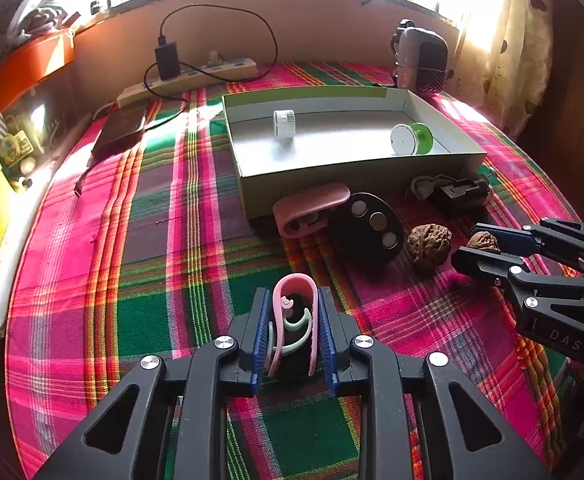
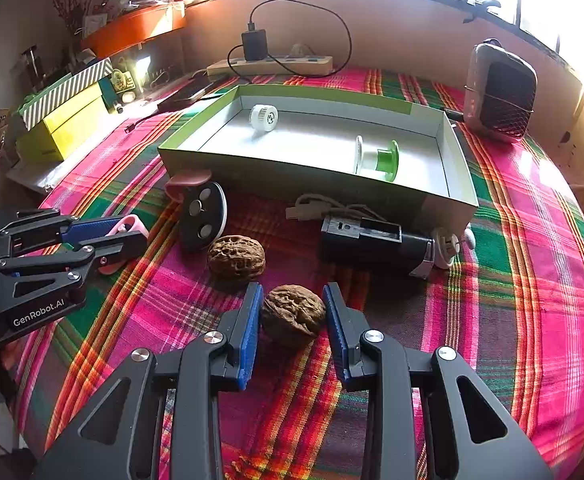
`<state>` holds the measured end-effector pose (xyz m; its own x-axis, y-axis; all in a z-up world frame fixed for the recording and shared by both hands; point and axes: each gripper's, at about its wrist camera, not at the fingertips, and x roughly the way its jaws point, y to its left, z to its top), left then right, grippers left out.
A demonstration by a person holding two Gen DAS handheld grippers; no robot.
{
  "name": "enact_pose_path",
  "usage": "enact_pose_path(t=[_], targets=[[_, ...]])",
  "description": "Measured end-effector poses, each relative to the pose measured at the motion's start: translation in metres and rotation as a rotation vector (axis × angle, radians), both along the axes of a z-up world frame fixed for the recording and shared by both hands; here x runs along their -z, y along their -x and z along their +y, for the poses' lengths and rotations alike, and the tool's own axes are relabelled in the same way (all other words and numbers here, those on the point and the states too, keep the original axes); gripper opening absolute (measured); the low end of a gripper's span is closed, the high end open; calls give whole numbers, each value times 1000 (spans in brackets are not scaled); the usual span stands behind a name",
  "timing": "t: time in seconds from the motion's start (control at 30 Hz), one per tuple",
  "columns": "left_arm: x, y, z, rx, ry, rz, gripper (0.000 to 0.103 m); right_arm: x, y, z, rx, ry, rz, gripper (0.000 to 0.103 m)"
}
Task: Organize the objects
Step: 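Close the right gripper on the walnut, then carry the pink clip in the left gripper while the right gripper carries the walnut over the tray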
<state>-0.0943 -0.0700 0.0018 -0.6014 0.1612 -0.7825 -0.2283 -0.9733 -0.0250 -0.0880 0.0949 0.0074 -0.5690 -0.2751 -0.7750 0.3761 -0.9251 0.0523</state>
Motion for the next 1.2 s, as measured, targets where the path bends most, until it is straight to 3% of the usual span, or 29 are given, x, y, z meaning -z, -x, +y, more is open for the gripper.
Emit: enact_pose_path(t=[0.53, 1.2], targets=[[-31, -2, 8, -4, -27, 55, 21, -27, 3, 4, 3, 46, 48, 32], [-46, 58, 18, -7, -93, 54, 21, -63, 63, 19, 53, 52, 105, 32]])
